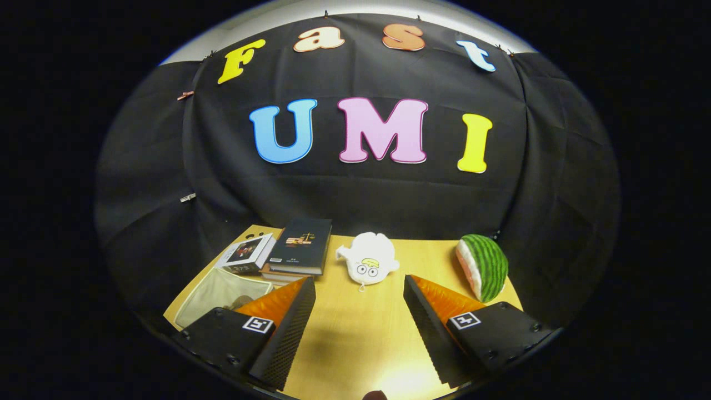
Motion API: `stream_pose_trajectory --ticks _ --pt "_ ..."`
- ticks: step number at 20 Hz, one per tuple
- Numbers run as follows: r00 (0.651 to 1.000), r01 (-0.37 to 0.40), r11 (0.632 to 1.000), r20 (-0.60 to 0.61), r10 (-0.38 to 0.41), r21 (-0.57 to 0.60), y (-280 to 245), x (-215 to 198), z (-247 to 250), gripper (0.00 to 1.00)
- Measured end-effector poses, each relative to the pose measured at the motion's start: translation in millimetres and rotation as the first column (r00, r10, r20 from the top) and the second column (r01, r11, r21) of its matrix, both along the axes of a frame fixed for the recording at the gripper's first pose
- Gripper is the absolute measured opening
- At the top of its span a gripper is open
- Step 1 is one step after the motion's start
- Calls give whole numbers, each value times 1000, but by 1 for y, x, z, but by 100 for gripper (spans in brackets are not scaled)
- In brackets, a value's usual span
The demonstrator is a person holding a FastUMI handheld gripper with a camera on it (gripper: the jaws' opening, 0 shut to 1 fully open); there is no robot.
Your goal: Open the storage box then place both shoes into the box .Put the left shoe in first, then the right shoe, with the right side of both shoes facing outward in a uniform manner.
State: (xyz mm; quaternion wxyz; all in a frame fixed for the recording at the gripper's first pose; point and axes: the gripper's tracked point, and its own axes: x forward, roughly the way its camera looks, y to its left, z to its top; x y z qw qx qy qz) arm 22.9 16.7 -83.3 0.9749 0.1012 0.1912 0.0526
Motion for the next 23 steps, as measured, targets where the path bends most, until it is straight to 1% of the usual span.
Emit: stream_pose_trajectory --ticks 6,11,14,23 --pt "997 17 1000 80 -15 -14 -59 -5 15 98" --pt "994 2 1000 109 -1 -9 -89 -11 19 98" --pt "992 12 1000 125 -10 -13 -107 -14 21 98" --pt "988 33 999 153 -37 30 -125 -15 25 98"
